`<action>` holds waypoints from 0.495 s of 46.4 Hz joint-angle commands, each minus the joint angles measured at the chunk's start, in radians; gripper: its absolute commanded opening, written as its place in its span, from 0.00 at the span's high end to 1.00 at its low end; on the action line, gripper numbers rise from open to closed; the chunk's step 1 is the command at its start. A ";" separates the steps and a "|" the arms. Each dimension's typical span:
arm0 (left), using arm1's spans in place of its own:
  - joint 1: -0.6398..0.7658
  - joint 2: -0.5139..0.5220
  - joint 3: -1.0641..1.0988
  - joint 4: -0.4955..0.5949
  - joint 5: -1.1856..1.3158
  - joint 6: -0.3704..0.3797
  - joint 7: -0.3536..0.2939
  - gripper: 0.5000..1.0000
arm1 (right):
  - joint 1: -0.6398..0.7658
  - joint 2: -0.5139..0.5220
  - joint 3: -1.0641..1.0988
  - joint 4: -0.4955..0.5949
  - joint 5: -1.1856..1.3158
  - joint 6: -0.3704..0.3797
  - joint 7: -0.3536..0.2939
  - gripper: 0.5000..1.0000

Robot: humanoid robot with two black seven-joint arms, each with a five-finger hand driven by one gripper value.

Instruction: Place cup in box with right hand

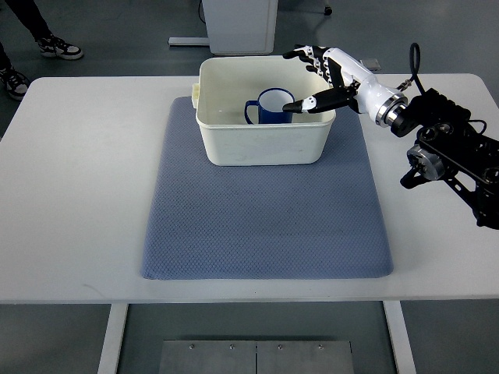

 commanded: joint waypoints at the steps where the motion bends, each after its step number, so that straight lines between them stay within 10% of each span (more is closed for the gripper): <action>1: 0.000 0.000 -0.001 0.000 -0.001 0.000 0.000 0.00 | -0.002 -0.026 0.004 0.008 0.010 0.000 0.000 0.01; 23: 0.000 0.000 0.000 0.000 0.001 0.000 0.000 0.00 | -0.131 -0.069 0.226 0.007 0.016 0.014 -0.050 0.00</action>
